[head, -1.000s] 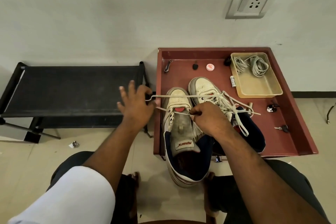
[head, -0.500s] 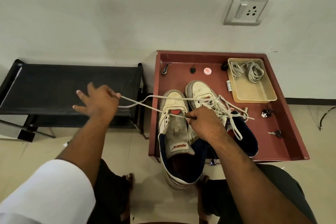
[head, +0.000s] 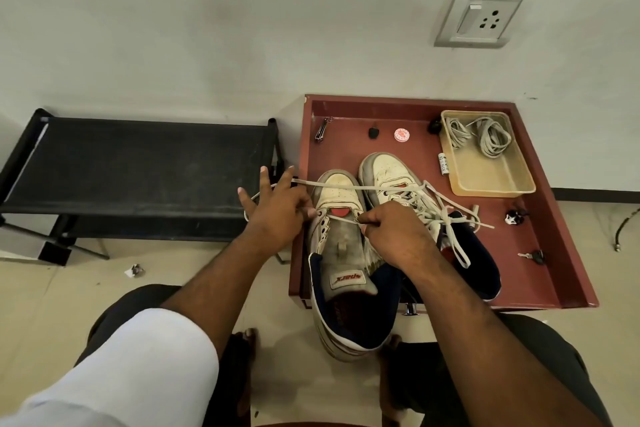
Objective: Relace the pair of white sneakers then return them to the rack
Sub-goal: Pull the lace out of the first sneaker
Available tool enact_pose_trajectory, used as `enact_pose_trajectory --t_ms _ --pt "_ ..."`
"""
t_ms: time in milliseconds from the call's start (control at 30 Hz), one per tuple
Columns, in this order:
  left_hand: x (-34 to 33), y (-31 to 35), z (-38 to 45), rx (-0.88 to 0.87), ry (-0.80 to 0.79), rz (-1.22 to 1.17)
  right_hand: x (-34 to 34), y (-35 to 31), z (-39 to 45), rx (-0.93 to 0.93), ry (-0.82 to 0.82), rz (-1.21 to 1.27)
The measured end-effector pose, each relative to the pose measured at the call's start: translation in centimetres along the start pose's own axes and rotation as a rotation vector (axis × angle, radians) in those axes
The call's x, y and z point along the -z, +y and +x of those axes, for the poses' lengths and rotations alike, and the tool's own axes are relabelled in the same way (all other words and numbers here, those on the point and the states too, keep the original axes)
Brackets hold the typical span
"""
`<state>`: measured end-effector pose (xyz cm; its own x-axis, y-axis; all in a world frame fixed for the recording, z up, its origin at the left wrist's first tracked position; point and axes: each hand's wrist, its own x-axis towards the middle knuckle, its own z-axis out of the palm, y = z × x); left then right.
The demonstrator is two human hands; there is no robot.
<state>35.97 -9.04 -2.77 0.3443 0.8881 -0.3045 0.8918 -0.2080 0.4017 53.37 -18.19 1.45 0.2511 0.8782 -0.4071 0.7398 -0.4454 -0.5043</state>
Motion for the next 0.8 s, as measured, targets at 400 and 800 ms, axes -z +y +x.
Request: enact_pose_trajectory --t_ms 400,800 --pt "1.0 -0.3 -0.3 0.102 0.129 -0.075 -0.3 0.0 0.3 0.003 0.011 -0.044" --pt "3.2 -1.9 0.8 0.187 0.241 0.011 -0.2 0.0 0.1 0.014 0.016 -0.019"
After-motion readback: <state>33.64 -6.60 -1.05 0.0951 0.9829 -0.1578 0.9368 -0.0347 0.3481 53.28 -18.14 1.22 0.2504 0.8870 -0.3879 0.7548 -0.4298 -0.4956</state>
